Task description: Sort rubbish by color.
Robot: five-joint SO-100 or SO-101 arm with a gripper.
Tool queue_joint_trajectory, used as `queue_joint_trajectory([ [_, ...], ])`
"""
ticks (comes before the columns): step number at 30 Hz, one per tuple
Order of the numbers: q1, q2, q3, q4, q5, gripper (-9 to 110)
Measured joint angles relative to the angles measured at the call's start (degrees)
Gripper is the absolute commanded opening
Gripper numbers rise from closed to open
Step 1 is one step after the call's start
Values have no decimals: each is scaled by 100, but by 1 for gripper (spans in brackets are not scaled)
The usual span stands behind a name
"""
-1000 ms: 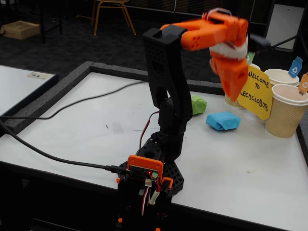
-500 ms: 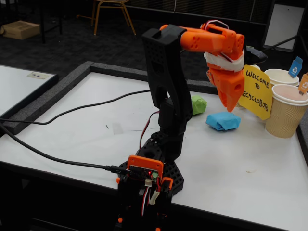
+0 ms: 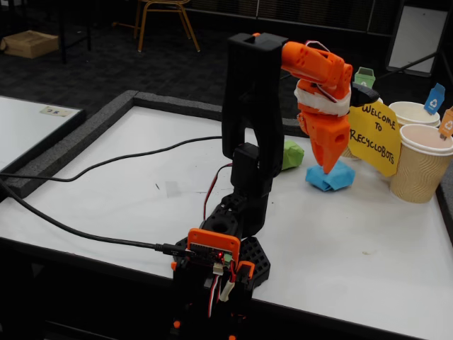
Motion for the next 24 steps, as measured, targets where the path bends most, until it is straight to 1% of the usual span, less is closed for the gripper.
queue_joint_trajectory([
  [10,105,-360,-299,-167,0,16],
  [12,105,-431,-299,-167,0,20],
  [15,114,-589,-299,-167,0,20],
  [17,123,-729,-325,-167,0,18],
  [22,123,-1011,-545,-167,0,2],
  [24,149,-1011,-563,-167,0,0],
])
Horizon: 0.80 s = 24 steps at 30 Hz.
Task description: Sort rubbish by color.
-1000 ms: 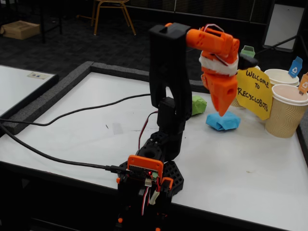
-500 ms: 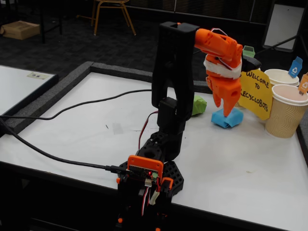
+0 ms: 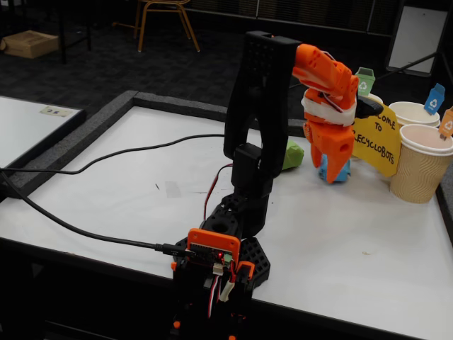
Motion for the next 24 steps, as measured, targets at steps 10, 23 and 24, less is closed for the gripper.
queue_joint_trajectory([
  [10,246,0,-334,79,0,0],
  [23,272,237,-958,1450,26,0],
  [24,272,264,-1107,1512,62,0],
])
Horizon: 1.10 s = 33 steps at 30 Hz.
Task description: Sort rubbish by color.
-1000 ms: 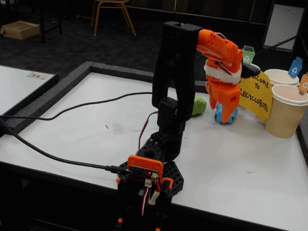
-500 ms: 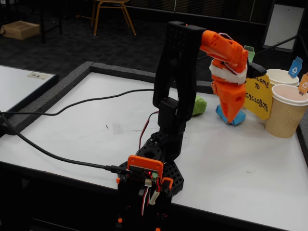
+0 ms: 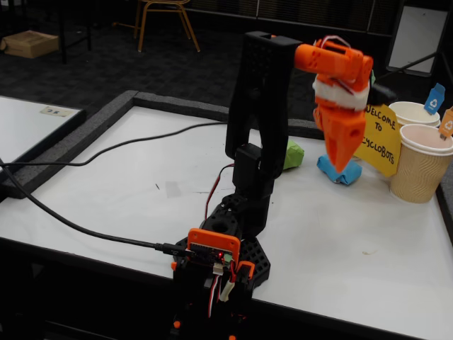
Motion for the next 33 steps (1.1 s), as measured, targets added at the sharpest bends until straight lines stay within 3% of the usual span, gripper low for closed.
queue_joint_trajectory([
  [12,-53,-9,-1020,-316,79,0],
  [21,-62,-1072,-1890,-554,193,0],
  [33,-149,-1767,-2021,-782,343,0],
])
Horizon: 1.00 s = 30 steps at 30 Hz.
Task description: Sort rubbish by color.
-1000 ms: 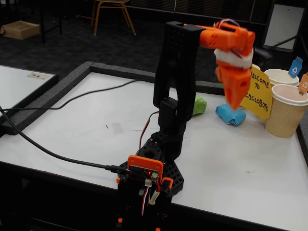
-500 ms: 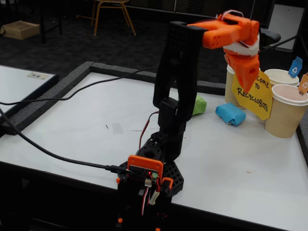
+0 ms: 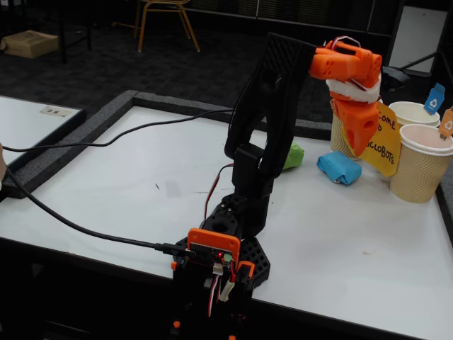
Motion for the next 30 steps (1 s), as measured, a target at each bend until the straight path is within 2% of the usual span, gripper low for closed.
queue_joint_trajectory([
  [19,-53,-18,0,44,105,0],
  [30,-123,-264,0,712,105,0],
])
